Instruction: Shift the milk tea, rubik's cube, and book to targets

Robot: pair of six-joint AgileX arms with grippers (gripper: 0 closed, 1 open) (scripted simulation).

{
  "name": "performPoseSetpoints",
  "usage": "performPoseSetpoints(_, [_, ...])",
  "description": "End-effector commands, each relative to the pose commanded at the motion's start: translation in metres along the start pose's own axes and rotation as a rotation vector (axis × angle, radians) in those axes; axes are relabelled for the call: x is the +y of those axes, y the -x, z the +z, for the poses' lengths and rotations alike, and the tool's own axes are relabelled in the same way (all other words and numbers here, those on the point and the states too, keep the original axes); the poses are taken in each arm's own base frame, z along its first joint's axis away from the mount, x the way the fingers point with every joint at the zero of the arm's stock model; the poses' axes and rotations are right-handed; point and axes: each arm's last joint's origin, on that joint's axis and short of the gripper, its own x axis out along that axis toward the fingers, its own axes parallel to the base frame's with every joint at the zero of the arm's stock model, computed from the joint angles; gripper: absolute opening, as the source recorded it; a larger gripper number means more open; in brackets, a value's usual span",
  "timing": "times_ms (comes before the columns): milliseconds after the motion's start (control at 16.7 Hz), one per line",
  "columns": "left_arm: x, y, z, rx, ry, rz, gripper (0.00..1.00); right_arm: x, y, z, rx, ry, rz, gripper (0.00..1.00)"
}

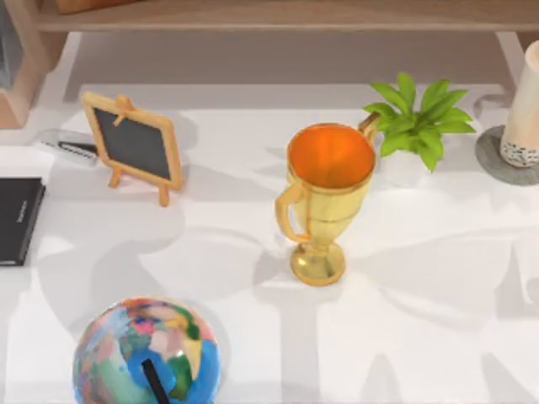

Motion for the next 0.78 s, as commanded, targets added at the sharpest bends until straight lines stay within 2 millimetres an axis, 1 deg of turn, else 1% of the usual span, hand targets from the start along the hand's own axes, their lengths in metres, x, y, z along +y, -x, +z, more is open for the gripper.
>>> performPoseSetpoints(240, [-0.002,-0.003,0.0,0.002,0.0,-0.001,1.0,0.0,0.0,0.0,0.0,0.0,0.0,1.0])
performPoseSetpoints(600, [0.0,-0.028,0.0,0.0,0.0,0.0,1.0,0.0,0.0,0.0,0.0,0.0,0.0,1.0])
performPoseSetpoints(780, [0.0,-0.03,0.0,0.0,0.0,0.0,1.0,0.0,0.0,0.0,0.0,0.0,0.0,1.0])
